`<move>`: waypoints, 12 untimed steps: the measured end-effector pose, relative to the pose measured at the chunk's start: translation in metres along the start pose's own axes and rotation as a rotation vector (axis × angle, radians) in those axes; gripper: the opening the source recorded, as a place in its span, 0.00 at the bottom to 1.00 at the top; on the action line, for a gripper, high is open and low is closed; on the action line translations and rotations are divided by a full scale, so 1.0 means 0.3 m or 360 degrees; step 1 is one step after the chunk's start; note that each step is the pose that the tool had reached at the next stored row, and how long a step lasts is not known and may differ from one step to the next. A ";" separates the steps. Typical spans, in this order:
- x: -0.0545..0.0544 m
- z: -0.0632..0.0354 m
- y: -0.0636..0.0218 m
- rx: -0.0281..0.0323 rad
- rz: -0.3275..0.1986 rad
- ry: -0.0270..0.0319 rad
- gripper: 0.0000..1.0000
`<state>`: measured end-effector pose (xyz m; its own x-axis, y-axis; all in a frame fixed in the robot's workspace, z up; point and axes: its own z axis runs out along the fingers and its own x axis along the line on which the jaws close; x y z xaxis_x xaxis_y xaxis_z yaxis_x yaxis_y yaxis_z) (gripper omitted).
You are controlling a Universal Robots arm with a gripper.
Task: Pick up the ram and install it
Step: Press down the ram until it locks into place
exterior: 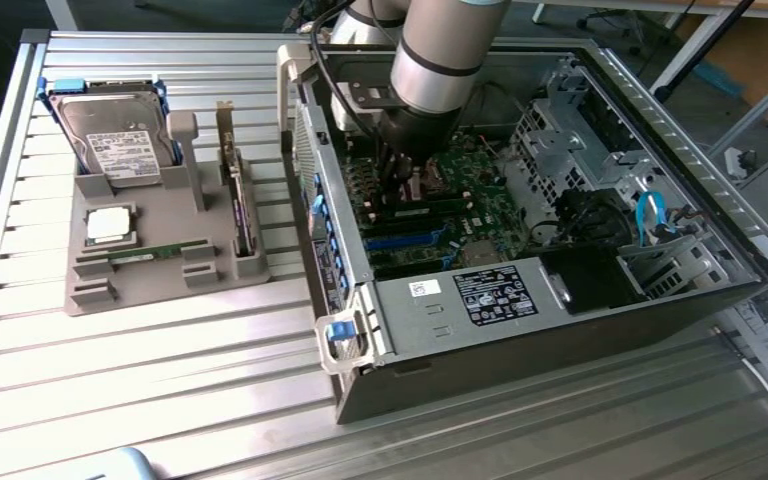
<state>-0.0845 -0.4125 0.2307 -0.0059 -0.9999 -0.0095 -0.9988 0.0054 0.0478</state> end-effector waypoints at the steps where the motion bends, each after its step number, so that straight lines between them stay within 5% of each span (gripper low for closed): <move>1: 0.000 0.001 0.000 0.00004 0.0000 -0.00008 0.11; 12: 0.000 0.004 0.000 0.00005 0.0000 -0.00011 0.11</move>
<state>-0.0844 -0.4124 0.2296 -0.0059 -0.9999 -0.0103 -0.9989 0.0054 0.0475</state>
